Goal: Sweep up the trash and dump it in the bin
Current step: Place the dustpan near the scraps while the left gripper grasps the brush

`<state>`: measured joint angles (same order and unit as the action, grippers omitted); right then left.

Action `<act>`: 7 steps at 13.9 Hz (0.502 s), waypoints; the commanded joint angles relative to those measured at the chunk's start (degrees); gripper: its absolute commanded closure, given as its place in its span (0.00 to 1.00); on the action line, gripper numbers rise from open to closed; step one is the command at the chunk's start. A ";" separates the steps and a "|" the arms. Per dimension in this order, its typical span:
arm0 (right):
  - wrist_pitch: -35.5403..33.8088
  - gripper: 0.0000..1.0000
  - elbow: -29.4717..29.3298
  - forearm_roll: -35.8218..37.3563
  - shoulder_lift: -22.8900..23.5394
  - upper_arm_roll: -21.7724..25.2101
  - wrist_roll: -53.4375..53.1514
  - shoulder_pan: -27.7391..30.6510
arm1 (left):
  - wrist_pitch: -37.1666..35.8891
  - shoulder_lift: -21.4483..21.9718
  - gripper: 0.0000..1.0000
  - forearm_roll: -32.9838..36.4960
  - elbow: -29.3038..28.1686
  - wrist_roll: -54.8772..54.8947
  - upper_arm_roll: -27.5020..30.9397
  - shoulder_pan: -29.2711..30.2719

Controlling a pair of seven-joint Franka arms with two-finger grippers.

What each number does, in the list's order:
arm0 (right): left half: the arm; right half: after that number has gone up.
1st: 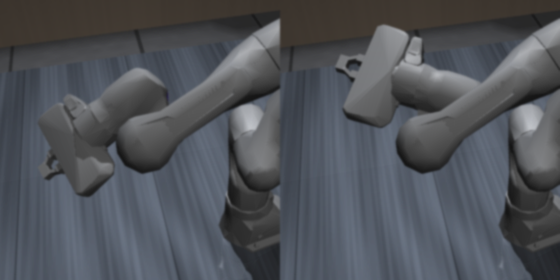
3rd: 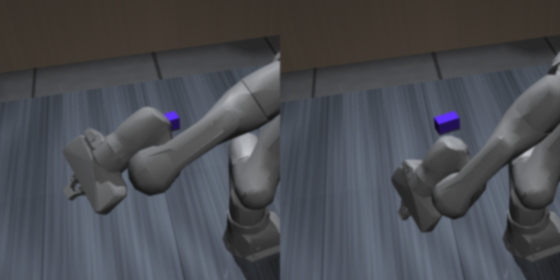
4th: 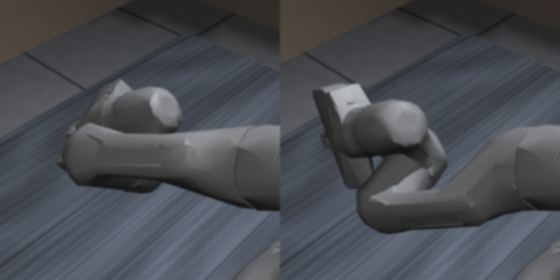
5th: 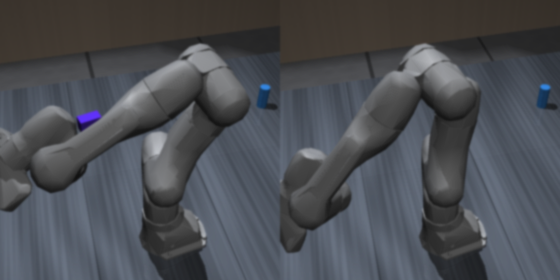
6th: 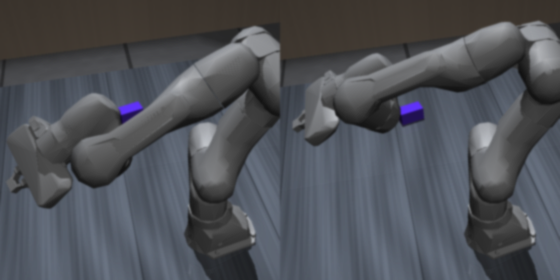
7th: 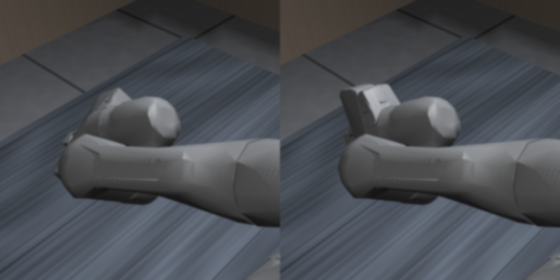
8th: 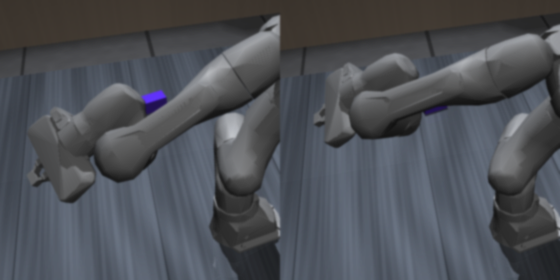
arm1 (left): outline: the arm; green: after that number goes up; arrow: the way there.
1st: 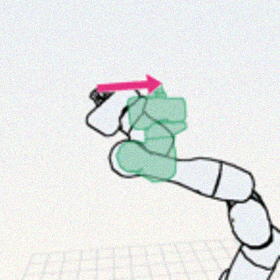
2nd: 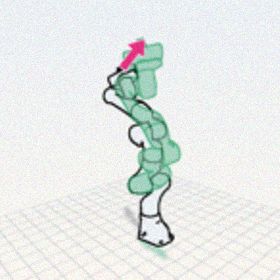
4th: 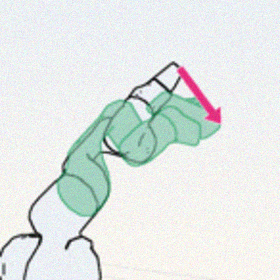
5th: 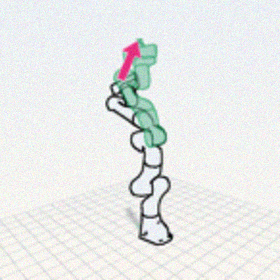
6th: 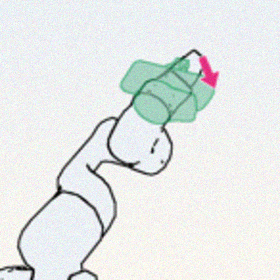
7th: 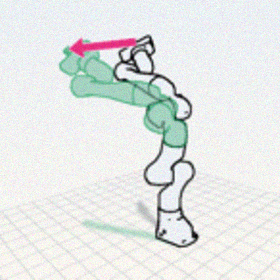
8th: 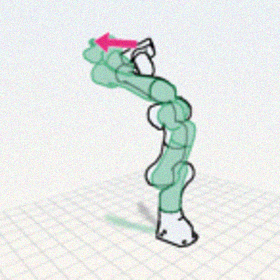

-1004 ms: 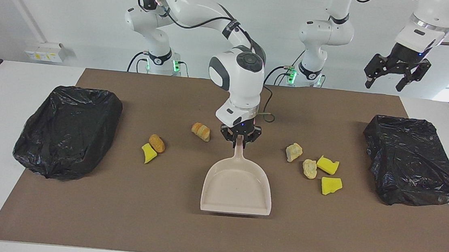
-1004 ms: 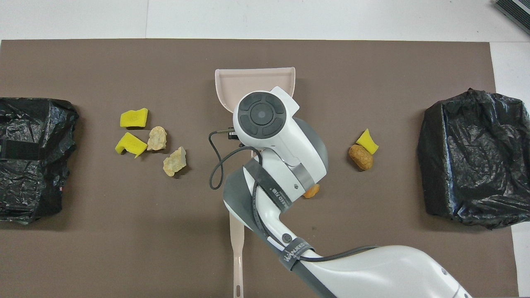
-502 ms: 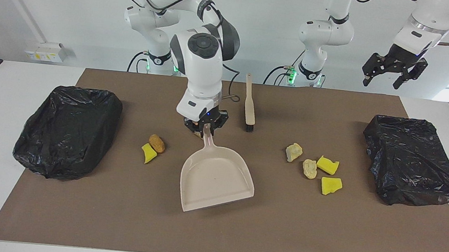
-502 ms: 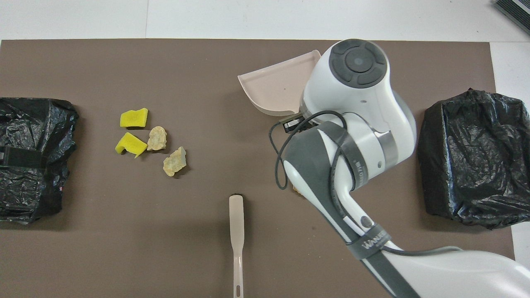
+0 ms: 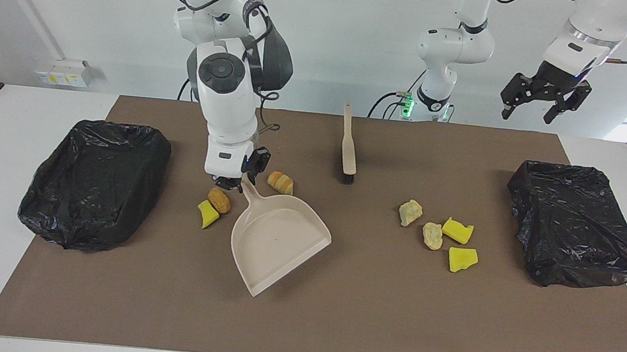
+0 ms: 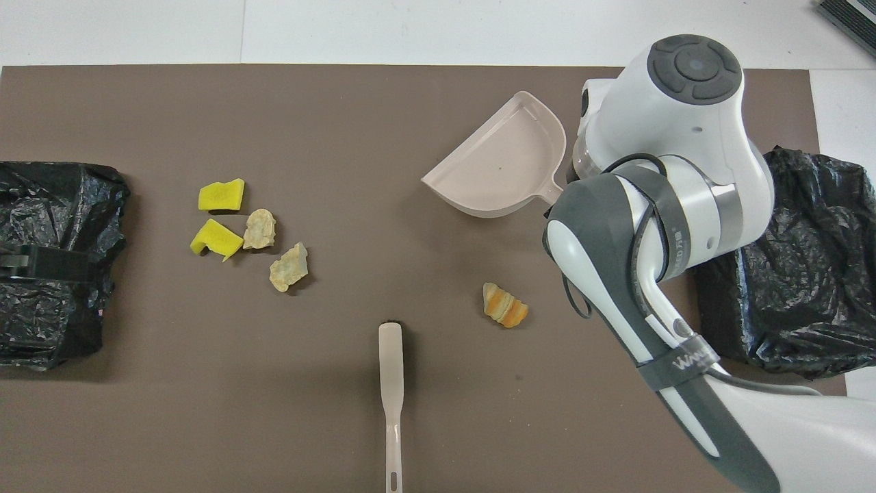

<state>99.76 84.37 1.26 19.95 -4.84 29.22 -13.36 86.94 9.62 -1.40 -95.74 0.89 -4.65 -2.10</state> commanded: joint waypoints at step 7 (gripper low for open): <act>3.59 1.00 14.92 1.02 -9.13 -0.52 27.71 0.17 | 18.76 4.09 0.00 -0.80 -25.08 -24.86 -0.09 -23.98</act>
<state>100.32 93.04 1.52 14.87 -5.16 50.93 -13.76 99.94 10.04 -1.65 -112.62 -18.41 -5.94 -21.35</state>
